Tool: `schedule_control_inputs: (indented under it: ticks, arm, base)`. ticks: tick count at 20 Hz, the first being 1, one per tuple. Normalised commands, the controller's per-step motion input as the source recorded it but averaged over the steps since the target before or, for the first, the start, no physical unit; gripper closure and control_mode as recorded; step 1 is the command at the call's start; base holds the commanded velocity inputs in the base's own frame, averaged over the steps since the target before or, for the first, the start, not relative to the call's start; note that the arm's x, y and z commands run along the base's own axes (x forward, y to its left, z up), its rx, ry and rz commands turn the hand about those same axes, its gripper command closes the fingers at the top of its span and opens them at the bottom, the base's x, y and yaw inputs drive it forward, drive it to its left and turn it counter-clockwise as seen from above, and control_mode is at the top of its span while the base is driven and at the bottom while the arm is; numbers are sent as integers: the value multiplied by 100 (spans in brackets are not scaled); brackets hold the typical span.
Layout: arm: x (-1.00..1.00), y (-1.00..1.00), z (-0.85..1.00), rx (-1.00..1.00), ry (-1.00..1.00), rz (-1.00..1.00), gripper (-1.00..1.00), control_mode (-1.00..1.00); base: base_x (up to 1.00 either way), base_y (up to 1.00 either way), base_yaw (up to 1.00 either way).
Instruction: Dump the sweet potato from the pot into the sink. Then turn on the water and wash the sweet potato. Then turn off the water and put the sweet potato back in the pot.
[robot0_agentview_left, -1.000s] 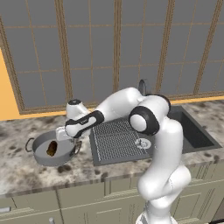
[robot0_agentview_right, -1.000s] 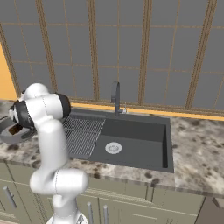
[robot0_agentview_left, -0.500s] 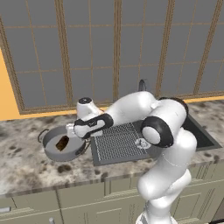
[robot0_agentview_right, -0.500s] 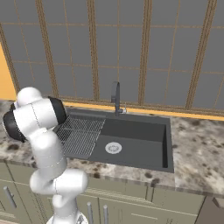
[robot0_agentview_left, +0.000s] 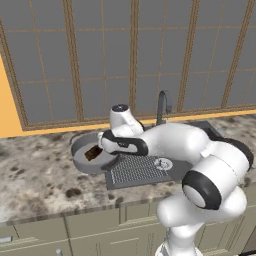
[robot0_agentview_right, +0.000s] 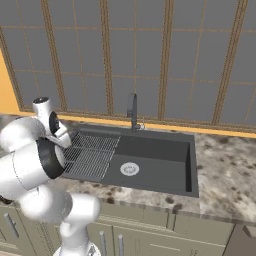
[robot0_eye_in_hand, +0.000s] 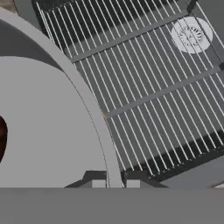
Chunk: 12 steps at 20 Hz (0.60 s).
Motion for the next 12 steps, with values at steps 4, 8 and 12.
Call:
schedule_control_inputs:
  ticks: [4,8,12]
  arm:
    - [-54,-80,61,0,-7,-30,100,-100]
    - [-56,-83,65,0,-11,-26,100,-100]
    - [-56,-84,62,0,-10,-25,100,-100]
  base:
    - [0,0,0]
    - [0,0,0]
    - [0,0,0]
